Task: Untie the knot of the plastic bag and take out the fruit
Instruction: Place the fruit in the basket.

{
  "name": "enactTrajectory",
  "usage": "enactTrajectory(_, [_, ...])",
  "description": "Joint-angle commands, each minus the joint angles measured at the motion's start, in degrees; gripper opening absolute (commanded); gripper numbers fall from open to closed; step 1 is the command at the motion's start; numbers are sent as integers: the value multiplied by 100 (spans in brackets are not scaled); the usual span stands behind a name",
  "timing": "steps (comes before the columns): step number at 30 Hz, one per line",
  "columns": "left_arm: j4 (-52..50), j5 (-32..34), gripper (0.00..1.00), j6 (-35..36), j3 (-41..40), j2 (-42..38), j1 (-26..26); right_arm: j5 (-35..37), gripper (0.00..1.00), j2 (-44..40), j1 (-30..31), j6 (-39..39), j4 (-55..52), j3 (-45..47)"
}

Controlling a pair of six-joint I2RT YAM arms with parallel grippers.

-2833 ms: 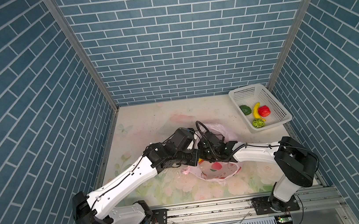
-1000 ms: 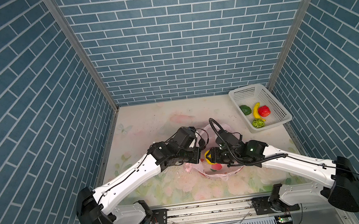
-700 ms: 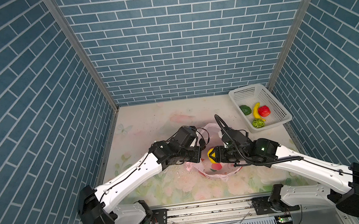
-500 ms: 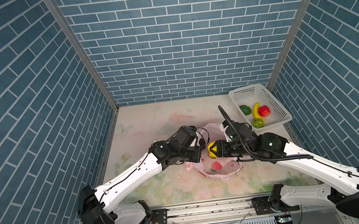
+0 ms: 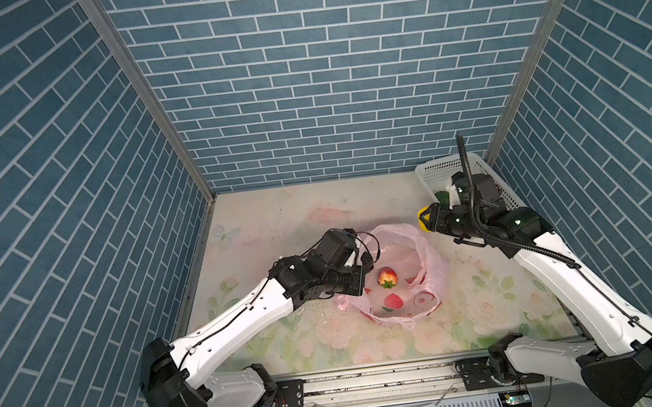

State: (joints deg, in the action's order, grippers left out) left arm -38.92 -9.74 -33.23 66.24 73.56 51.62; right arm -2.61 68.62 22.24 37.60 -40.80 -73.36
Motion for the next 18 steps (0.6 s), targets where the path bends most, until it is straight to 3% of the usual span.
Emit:
enactTrajectory(1, [-47,-10,0,-16,45,-119,-29,-205,47,286,-656,-448,538,-157])
enactTrajectory(8, [-5,-2,0,-56,-49,-230,-29,-764,47,1528,-2052,-606,1383,-464])
enactTrajectory(15, [2,-19,0,-71,-58,-245,-33,-912,47,3268,-2783,-606,1976,-1224])
enactTrajectory(18, [-11,-12,0,-101,-66,-277,-32,-986,59,3883,-2916,-609,1924,-1714])
